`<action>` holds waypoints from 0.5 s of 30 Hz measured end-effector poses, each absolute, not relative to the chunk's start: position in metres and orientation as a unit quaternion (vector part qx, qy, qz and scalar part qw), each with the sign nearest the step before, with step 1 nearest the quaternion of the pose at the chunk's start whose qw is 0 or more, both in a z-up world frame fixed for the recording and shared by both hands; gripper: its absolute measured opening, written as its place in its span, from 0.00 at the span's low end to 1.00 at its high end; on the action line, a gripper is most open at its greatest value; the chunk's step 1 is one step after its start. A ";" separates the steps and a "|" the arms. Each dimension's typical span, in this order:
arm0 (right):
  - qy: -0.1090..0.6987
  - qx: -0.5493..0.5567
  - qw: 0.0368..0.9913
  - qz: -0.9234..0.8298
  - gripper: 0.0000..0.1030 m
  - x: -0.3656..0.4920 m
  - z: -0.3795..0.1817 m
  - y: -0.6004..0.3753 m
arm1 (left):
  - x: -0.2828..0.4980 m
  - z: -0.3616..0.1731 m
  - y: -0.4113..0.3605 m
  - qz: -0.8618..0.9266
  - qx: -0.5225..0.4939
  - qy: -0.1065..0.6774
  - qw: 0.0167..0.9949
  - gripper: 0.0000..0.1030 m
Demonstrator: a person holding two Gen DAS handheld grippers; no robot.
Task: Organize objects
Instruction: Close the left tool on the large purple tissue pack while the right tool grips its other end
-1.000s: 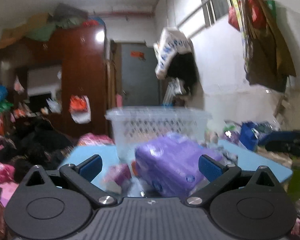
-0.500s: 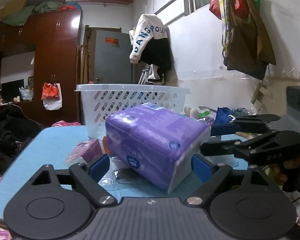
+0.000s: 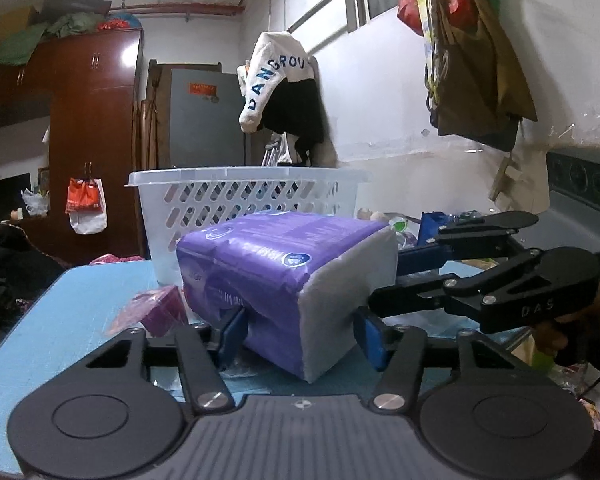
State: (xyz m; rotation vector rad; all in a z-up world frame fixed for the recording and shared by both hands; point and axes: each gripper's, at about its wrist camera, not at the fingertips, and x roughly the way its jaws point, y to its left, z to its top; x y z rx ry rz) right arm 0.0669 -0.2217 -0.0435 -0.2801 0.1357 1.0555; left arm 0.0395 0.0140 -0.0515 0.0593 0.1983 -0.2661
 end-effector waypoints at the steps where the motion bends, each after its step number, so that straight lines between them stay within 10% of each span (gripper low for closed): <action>1: 0.062 -0.131 0.854 0.499 0.41 0.067 -0.042 -0.221 | 0.038 -0.051 0.014 -0.133 0.031 0.095 0.986 0.58; 15: -0.011 -0.124 0.874 0.470 0.40 0.047 -0.014 -0.231 | 0.008 -0.021 0.004 -0.155 0.054 0.023 0.986 0.53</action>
